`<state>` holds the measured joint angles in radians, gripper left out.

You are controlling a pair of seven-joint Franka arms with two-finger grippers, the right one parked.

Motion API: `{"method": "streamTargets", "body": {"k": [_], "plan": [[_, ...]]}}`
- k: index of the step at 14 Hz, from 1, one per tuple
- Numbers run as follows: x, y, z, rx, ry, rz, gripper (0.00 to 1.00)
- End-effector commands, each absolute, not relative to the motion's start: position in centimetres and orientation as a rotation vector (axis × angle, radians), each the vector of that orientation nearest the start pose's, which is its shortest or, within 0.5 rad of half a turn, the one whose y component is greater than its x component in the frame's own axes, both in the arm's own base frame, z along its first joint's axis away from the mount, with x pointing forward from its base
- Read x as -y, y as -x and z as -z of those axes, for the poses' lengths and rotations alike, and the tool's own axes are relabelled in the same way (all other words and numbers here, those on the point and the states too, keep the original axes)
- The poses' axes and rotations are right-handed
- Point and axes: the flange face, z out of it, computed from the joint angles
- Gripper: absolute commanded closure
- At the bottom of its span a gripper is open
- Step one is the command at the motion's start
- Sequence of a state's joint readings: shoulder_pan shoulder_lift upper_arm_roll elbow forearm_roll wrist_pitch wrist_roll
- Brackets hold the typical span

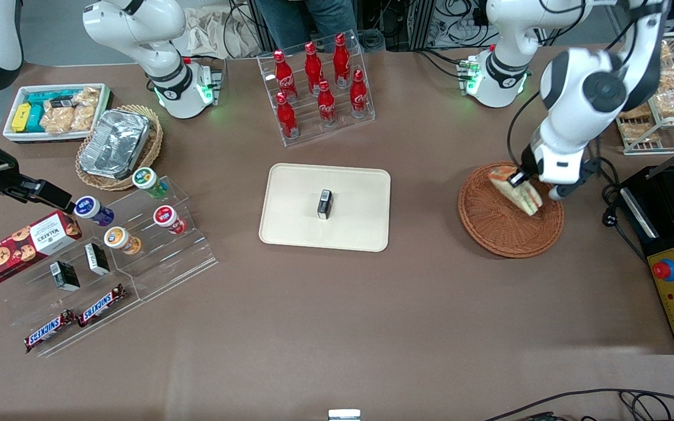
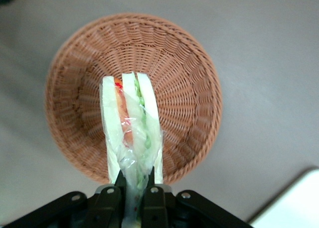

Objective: Place sandwich from basket to tray
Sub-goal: 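Lift the sandwich up out of the basket with the left gripper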

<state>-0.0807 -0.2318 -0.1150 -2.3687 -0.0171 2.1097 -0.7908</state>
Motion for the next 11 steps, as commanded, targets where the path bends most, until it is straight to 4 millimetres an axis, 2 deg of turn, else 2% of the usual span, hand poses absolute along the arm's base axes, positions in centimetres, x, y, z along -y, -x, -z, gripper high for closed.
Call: {"method": "streamTargets", "body": {"k": [1, 2, 5, 8, 11], "plan": [[10.6, -46.6, -46.8, 0.758, 3.011, -0.014, 1.00], [11.2, -46.7, -47.7, 0.697, 3.030, -0.002, 1.00], [13.9, -46.3, -48.6, 0.484, 3.056, 0.039, 1.00], [17.7, -45.8, -49.5, 0.354, 3.074, 0.088, 1.00], [22.6, -44.7, -49.8, 0.203, 3.068, 0.133, 1.00]]}}
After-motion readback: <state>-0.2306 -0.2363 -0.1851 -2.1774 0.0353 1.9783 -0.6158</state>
